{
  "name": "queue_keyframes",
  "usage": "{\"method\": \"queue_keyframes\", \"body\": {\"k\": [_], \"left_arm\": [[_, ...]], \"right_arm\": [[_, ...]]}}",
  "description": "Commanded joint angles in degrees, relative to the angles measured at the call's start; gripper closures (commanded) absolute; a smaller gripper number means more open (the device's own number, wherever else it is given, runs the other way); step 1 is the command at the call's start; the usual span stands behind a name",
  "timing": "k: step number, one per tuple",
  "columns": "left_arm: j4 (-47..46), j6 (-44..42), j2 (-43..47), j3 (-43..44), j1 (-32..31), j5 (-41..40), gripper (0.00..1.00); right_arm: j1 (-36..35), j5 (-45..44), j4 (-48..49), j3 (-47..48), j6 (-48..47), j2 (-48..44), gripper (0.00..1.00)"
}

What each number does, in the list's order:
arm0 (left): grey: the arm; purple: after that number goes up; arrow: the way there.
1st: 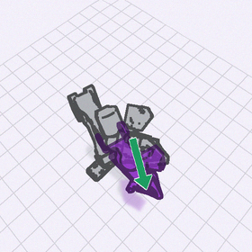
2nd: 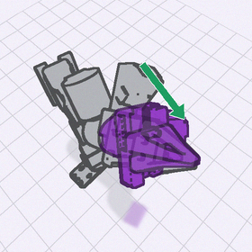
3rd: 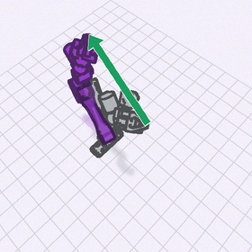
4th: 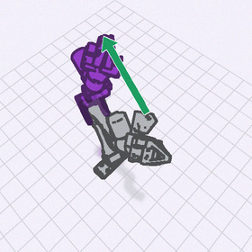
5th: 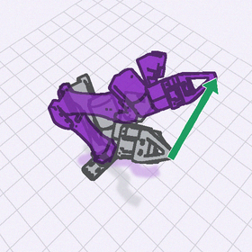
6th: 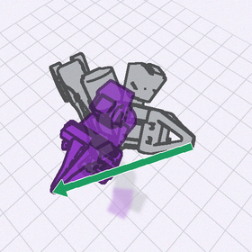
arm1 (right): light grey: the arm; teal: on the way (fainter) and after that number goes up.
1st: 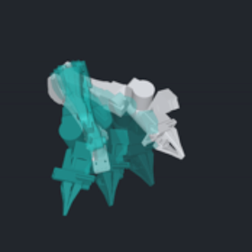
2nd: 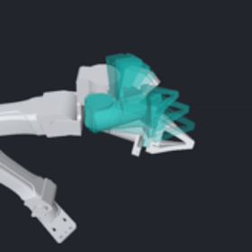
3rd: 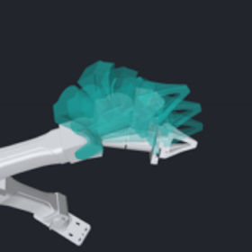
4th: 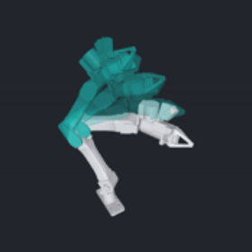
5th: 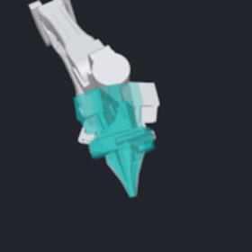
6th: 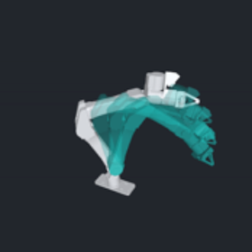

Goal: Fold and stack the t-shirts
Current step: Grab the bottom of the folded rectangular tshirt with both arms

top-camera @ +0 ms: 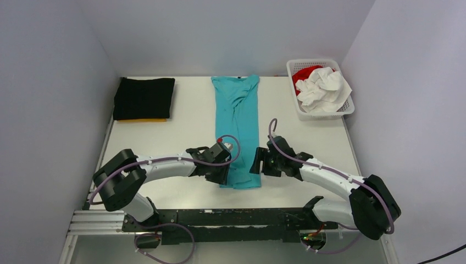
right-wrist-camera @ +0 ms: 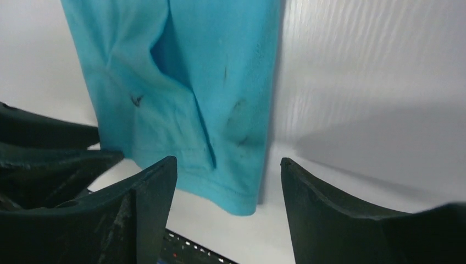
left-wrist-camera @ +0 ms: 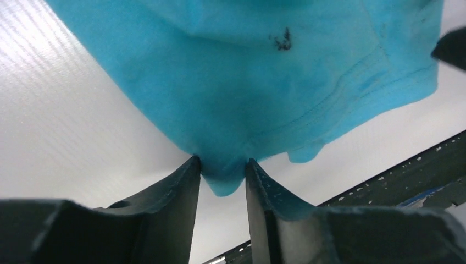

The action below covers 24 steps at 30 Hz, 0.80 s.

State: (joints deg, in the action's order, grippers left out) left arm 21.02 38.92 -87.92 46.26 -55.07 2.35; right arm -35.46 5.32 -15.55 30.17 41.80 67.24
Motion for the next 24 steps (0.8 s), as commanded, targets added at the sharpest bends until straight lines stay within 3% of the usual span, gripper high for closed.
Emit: {"method": "queue_keyframes", "body": {"k": [1, 6, 14, 16, 18, 22, 24], "left_arm": [[1.28, 1.17, -0.51, 1.11, -0.3, -2.17, 0.66], [1.81, 1.53, -0.73, 0.99, -0.3, -2.17, 1.0], [0.84, 1.51, 0.01, 0.52, -0.3, -1.97, 1.0], [0.44, 1.33, 0.83, -0.02, -0.3, -1.71, 1.0], [1.67, 0.67, 2.27, -0.97, -0.3, -2.14, 1.0], [2.2, -0.75, 7.68, -5.67, -0.16, -3.35, 1.0], [0.83, -0.78, 10.21, -8.36, -0.2, -1.85, 1.0]], "right_arm": [[-2.1, 1.41, -5.22, 0.89, 1.39, 0.84, 0.32], [-2.95, 2.3, -8.16, -0.06, 1.56, 0.55, 0.45], [-3.93, 7.69, -2.05, -0.34, 3.17, 7.0, 0.64], [-4.22, 6.83, -3.99, 0.08, 2.87, 8.41, 0.77], [-4.27, 4.56, -7.06, 0.19, 2.45, 8.14, 1.0], [-4.18, 3.3, -13.09, 0.01, -0.04, 4.58, 1.0], [-4.28, 7.03, -13.51, -0.72, -1.64, 2.77, 1.0]]}}
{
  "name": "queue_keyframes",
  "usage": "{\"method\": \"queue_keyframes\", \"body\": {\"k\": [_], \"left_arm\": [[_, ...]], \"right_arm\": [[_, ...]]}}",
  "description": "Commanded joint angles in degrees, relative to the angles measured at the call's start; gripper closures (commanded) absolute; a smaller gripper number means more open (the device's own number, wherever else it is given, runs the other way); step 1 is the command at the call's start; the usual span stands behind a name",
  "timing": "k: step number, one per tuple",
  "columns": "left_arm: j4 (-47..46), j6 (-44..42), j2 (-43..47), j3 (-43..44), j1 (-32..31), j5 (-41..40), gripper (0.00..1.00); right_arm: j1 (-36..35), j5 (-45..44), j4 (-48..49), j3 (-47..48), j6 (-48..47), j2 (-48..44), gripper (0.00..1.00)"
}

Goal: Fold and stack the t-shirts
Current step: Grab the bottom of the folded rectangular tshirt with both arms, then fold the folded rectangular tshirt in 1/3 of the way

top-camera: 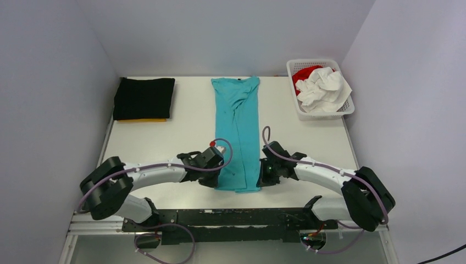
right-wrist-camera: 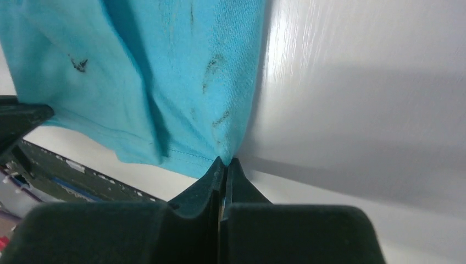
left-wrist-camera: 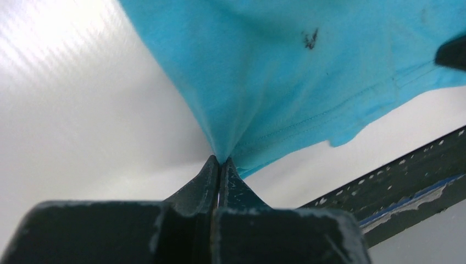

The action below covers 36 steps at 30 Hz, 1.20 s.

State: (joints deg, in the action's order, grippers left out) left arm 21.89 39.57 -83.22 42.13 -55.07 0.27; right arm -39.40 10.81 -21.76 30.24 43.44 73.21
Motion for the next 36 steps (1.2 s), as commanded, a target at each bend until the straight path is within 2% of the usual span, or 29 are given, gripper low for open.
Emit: {"method": "queue_keyframes", "body": {"k": [1, 4, 10, 17, 20, 25, 31, 36], "left_arm": [[-1.49, -1.67, 7.08, -5.58, -0.29, 2.3, 1.0], [-4.38, -1.47, 10.11, -8.88, -0.21, 7.54, 1.0], [-9.36, 2.26, 16.29, -15.09, -0.87, 12.73, 1.0], [-5.16, 5.42, 22.13, -13.99, -2.24, 11.48, 1.0], [-4.24, 4.24, 21.79, -10.66, -1.43, 8.49, 1.0], [-4.45, 0.94, 16.94, -2.94, 3.56, 3.35, 1.0], [-5.68, -2.55, 8.41, 6.39, 13.06, 2.63, 1.0], [-5.64, -5.67, 0.78, 16.29, 18.6, 2.1, 1.0]], "right_arm": [[-0.33, 4.25, -6.74, -1.52, -3.39, -4.24, 1.0], [-0.34, 10.38, -4.74, -3.96, -2.58, -6.95, 1.0], [-0.83, 13.97, -5.22, -6.61, -0.36, -12.15, 1.0], [-1.3, 17.94, -4.42, -7.04, 1.83, -18.05, 1.0], [-1.22, 11.49, -3.36, -4.53, 0.95, -17.57, 1.0], [0.87, 3.15, 1.34, 1.46, -0.53, -13.12, 1.0], [8.33, 2.59, 6.7, 9.31, -5.93, -4.32, 1.0], [14.31, 0.27, 7.43, 16.9, -8.94, 3.29, 1.0]]}}
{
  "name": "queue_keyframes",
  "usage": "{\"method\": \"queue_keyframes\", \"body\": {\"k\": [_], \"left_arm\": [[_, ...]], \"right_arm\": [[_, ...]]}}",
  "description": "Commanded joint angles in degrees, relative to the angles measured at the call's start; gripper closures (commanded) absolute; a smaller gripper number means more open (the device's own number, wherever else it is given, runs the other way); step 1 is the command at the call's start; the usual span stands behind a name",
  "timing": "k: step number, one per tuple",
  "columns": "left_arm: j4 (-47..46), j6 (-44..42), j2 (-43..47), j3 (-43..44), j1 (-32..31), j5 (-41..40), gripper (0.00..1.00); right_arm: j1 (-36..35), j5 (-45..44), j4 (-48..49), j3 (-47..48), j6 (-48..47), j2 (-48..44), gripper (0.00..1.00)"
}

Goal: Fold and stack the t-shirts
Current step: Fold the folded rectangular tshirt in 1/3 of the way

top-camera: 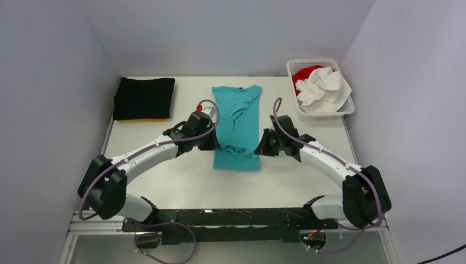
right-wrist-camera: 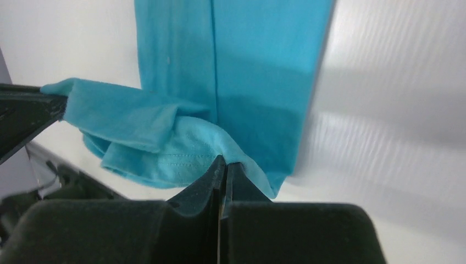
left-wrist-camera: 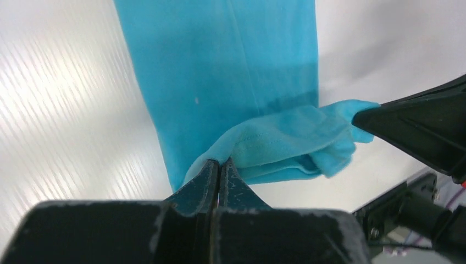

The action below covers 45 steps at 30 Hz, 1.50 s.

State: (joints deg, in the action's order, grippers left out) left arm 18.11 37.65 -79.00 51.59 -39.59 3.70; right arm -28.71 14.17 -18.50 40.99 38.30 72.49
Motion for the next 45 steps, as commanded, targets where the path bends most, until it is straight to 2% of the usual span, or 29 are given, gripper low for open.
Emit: {"method": "queue_keyframes", "body": {"k": [1, 10, 17, 24, 29, 31, 32, 35, 36, 37, 38, 39, 40, 41, 43, 45], "left_arm": [[-1.83, -4.25, -4.96, 8.44, 4.23, -1.17, 1.0], [-0.8, -8.24, -17.57, 20.5, 10.6, 2.52, 1.0], [-1.03, -11.19, -23.55, 25.23, 12.14, 4.34, 1.0], [0.97, -12.98, -30.8, 31.12, 13.16, 6.66, 1.0], [1.7, -12.03, -33.2, 32.67, 14.03, 5.07, 1.0], [2.08, -11.74, -33.76, 33.22, 14.57, 4.92, 0.94], [1.98, -11.64, -33.96, 33.38, 14.81, 4.98, 0.88], [1.19, -12.09, -33.68, 33.97, 15.73, 6.42, 0.69], [1.33, -12.33, -33.26, 34.3, 16.06, 7.36, 0.54], [1.35, -12.55, -32.38, 34.22, 16.12, 8.01, 0.36], [1.0, -12.62, -31.28, 33.63, 16.13, 8.03, 0.22], [0.52, -12.54, -29.76, 32.44, 16.15, 8.2, 0.13], [-0.07, -12.31, -27.51, 30.94, 16.13, 8.23, 0.03], [-0.91, -12.02, -25.54, 28.89, 16.13, 8.25, 0.01], [-2.12, -11.12, -21.39, 24.27, 16.13, 7.7, 0.01], [-3.05, -9.9, -17.0, 18.16, 16.13, 7.17, 0.01]], "right_arm": [[4.44, -3.06, 4.72, 7.42, -4.03, 5.32, 1.0], [8.61, -1.67, 8.11, 17.16, -5.82, 16.99, 1.0], [10.59, 0.3, 9.15, 22.27, -5.71, 24.59, 1.0], [11.19, -1.19, 9.68, 24.04, -4.59, 28.29, 1.0], [11.65, -1.31, 9.8, 26.79, -4.4, 32.2, 0.99], [11.78, -1.07, 9.78, 28.11, -3.77, 34.06, 0.98], [11.85, -1.15, 9.87, 28.7, -3.57, 34.8, 0.96], [12.33, -2.77, 9.82, 31.18, -3.39, 36.43, 0.88], [12.41, -2.75, 9.42, 32.73, -3.99, 36.66, 0.79], [12.44, -2.91, 8.76, 33.58, -4.74, 36.62, 0.67], [12.47, -3.37, 7.78, 34.54, -5.35, 36.41, 0.48], [12.46, -3.83, 7.33, 34.95, -5.81, 35.52, 0.35], [12.46, -4.78, 7.35, 34.44, -6.13, 34.23, 0.28], [12.37, -5.34, 7.62, 33.5, -6.62, 32.83, 0.22], [12.24, -5.92, 8.05, 30.37, -7.69, 29.19, 0.02], [11.77, -4.59, 9.21, 26.13, -9.63, 25.35, 0.0]]}}
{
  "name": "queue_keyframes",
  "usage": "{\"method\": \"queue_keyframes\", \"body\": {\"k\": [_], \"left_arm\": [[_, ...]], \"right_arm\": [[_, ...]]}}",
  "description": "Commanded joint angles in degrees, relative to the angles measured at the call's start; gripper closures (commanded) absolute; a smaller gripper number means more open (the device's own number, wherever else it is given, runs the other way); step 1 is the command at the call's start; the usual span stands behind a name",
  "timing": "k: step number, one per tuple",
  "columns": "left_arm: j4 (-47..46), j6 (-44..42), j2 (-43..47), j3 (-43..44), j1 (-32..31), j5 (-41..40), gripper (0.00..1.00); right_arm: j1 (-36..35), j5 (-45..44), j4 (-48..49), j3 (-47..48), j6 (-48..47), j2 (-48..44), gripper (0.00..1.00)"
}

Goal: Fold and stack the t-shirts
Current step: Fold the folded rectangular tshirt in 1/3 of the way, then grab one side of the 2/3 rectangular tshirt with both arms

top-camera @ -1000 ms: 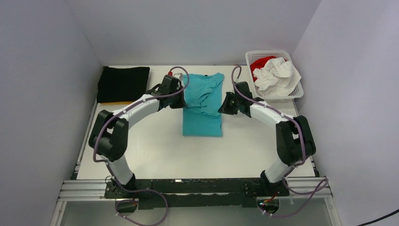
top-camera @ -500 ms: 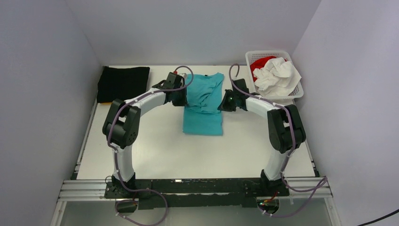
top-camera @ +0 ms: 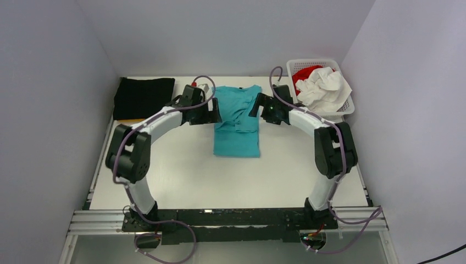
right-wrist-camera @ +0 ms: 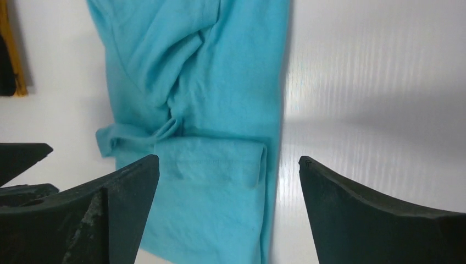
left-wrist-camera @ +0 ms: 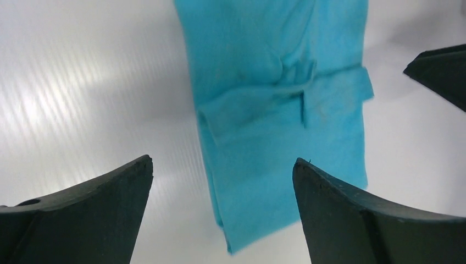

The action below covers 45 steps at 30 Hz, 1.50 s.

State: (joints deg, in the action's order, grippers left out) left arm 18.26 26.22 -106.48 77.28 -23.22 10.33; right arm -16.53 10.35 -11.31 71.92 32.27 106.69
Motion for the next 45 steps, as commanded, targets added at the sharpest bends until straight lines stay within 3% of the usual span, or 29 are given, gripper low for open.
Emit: {"method": "queue_keyframes", "body": {"k": [1, 4, 7, 14, 20, 28, 31, 36, 38, 41, 45], "left_arm": [[-3.9, 2.54, 12.58, -10.17, -0.24, 0.49, 0.01], [-9.06, 7.06, 21.09, -23.49, -0.33, 1.36, 0.01], [-9.65, 9.2, 25.49, -30.23, -0.38, 1.42, 0.01], [-9.41, 11.96, 34.77, -40.99, -0.5, -0.7, 0.01], [-8.63, 11.7, 37.63, -43.53, -0.51, -1.52, 0.01], [-9.58, 11.18, 35.92, -43.27, -0.51, -0.11, 0.01], [-11.24, 11.55, 34.67, -42.67, -0.55, 1.57, 0.01], [-15.13, 12.5, 30.15, -39.72, -1.34, 4.44, 0.01], [-16.14, 12.93, 27.75, -37.84, -2.24, 4.9, 0.06], [-16.48, 13.78, 23.84, -35.53, -3.72, 5.22, 0.16], [-17.73, 14.62, 19.96, -34.66, -4.66, 5.47, 0.27]], "right_arm": [[-0.97, 0.63, 3.12, -7.25, -4.56, -10.65, 0.0], [-7.48, 5.21, 7.32, -14.24, -7.79, -14.17, 0.0], [-11.98, 5.33, 10.31, -15.17, -7.48, -12.21, 0.0], [-14.23, 4.45, 12.47, -7.67, -6.5, -1.46, 0.0], [-13.53, -4.37, 13.47, 2.02, -7.73, 6.12, 0.0], [-10.11, -5.78, 12.57, 16.24, -6.13, 16.82, 0.0], [-9.18, -4.92, 9.4, 19.82, -7.09, 16.38, 0.0], [-8.64, -12.82, 13.24, 7.32, -6.88, 2.5, 0.0], [-7.5, -13.84, 15.09, -0.01, -4.32, -3.96, 0.0], [-4.56, -9.86, 16.14, -11.82, -0.5, -12.77, 0.0], [0.02, 1.82, 18.9, -24.01, 3.03, -19.74, 0.0]]}}
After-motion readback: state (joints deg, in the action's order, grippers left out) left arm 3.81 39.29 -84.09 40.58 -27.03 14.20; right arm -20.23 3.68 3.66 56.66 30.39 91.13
